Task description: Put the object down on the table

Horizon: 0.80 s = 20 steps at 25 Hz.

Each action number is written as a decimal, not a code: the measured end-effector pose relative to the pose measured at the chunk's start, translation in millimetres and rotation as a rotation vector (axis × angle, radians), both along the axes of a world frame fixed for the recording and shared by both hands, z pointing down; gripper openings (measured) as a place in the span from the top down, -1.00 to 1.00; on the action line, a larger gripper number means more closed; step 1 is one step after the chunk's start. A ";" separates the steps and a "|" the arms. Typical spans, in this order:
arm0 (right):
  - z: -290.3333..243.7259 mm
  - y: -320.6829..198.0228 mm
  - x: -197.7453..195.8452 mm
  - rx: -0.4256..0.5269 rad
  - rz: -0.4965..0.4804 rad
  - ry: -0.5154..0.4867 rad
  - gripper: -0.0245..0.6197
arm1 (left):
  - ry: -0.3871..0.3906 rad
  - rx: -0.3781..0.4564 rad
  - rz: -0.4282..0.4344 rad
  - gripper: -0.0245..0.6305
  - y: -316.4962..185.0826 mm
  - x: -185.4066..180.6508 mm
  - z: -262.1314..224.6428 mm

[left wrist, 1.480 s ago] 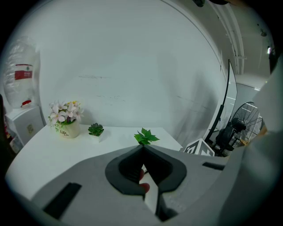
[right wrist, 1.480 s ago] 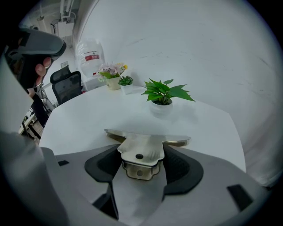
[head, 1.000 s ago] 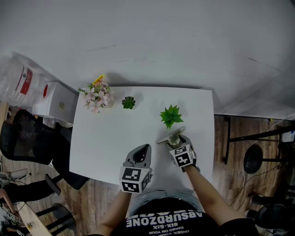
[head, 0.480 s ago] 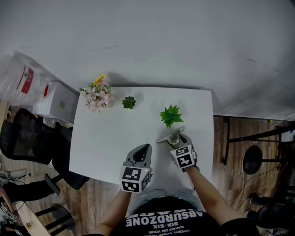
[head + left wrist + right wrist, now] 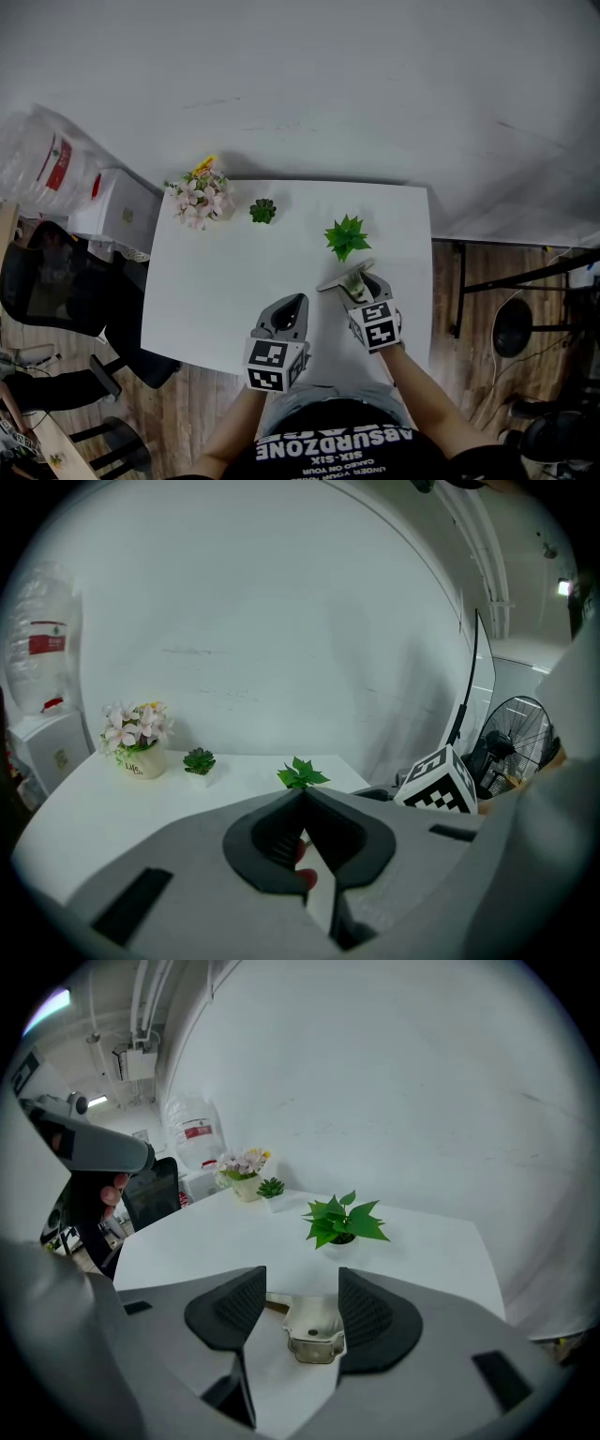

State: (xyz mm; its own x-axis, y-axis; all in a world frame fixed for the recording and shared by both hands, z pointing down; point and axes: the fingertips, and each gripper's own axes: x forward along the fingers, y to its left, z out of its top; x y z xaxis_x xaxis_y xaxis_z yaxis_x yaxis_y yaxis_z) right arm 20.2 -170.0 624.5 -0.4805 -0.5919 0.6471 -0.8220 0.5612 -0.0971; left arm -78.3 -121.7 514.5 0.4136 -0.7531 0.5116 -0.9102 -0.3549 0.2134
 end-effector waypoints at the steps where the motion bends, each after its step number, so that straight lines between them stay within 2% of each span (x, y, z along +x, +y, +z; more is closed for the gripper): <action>1: -5.0 0.1 -0.5 0.011 0.004 -0.008 0.21 | 0.000 0.003 -0.001 0.93 0.3 -0.6 -0.6; 3: -16.2 0.2 -2.1 0.035 0.010 -0.039 0.28 | -0.002 0.009 -0.001 0.92 0.5 -1.7 -1.5; 7: -43.3 1.2 -4.8 0.091 0.027 -0.105 0.55 | 0.003 0.015 -0.004 0.92 2.3 -2.8 -5.1; 11: -68.0 3.5 -5.1 0.153 0.052 -0.137 0.91 | 0.008 0.027 -0.005 0.93 3.8 -3.4 -9.9; 20: -106.7 18.9 -9.1 0.222 0.055 -0.211 0.93 | 0.022 0.051 0.003 0.92 9.5 0.2 -17.9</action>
State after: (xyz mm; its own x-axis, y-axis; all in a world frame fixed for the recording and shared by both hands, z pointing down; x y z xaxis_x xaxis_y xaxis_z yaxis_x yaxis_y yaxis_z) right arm 11.1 -151.2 517.8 -0.5538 -0.7365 0.3885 -0.8265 0.5428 -0.1493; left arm -78.1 -112.2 496.6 0.4264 -0.7770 0.4631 -0.9045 -0.3685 0.2146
